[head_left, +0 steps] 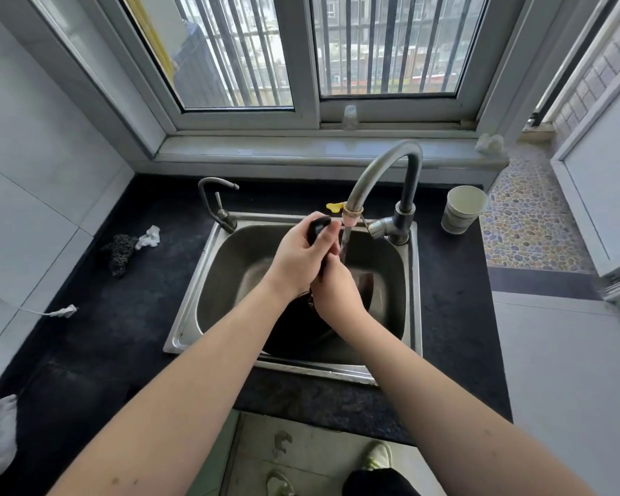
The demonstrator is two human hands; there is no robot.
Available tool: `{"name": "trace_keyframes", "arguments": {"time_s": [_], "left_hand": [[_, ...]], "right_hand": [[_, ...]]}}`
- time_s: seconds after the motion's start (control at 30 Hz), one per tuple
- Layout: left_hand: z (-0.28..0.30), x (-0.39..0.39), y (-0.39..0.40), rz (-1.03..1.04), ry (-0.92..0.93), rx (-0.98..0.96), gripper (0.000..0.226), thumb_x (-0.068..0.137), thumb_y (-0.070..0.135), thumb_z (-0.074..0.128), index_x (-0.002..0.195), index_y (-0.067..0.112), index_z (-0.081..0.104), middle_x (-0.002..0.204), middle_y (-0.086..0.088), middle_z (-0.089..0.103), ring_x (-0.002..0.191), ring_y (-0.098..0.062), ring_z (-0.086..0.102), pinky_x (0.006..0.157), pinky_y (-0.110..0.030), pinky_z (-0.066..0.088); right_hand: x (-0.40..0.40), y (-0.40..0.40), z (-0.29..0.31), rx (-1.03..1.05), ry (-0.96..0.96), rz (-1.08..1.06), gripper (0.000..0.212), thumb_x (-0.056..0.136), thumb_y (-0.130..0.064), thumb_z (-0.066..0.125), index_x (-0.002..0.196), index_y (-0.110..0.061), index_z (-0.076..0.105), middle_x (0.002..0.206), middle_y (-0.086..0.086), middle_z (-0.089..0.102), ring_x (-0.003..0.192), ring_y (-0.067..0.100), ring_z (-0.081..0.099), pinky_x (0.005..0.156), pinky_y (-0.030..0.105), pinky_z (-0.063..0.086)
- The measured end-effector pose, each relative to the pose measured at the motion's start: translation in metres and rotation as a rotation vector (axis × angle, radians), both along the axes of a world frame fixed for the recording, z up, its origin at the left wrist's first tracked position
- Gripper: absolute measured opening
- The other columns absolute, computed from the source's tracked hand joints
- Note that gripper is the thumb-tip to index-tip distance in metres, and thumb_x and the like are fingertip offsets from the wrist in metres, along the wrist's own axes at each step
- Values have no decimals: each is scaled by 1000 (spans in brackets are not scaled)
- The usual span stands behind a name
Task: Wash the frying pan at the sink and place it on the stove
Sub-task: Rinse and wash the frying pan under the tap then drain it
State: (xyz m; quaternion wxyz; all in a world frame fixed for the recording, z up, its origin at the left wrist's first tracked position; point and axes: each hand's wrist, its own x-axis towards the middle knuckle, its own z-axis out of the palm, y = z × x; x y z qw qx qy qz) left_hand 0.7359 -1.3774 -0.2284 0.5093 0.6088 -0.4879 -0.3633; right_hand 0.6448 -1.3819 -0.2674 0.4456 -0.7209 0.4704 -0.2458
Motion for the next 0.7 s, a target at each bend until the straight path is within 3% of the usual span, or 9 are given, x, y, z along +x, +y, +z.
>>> {"name": "trace_keyframes", "arguments": {"time_s": [0.07,0.2,0.27,0.33,0.43,0.6,0.7], "left_hand": [[-1,12,-4,34,17,7,37,87,59,58,72,25,58,67,0,58,70,-21,57,83,-53,50],[2,15,-15,69,-14,0,49,86,67,52,68,21,53,64,2,55,66,-16,53,75,-34,45],[5,11,-22,90,-5,-10,53,87,66,50,67,17,51,62,-1,52,64,-18,49,75,-34,42],[7,9,-27,94,17,4,51,88,65,50,68,18,51,63,-3,49,64,-19,46,73,-34,42],[7,9,-31,115,50,9,49,87,63,52,67,19,51,60,-1,48,62,-19,45,72,-34,42],[8,7,-33,299,111,-21,48,79,66,61,52,29,48,50,6,46,50,-11,43,55,-22,42],[8,11,-35,416,144,-52,47,80,52,68,45,29,48,45,5,47,44,-12,43,51,-27,41]], "right_hand": [[7,-2,3,99,-91,-6,29,94,-23,52,121,-13,50,116,7,63,100,22,63,76,29,49],[-15,3,-9,129,-151,-1,35,93,-12,50,126,-25,50,118,-5,61,92,7,64,79,20,52],[-45,4,-26,190,-138,-53,32,95,-9,46,120,-27,54,109,-8,64,78,2,67,74,22,56],[-79,1,-46,306,-118,-143,27,96,-4,43,112,-23,56,104,-2,65,70,8,67,72,31,57],[-123,-3,-75,463,-100,-289,23,96,-2,41,110,-11,56,99,10,67,65,13,63,63,25,52],[-155,-6,-98,582,-147,-408,17,100,-9,42,110,-9,56,90,10,67,67,18,63,63,28,52],[-158,-14,-98,604,-201,-442,16,99,-10,43,106,-8,58,89,11,67,67,19,63,61,27,52]]}}
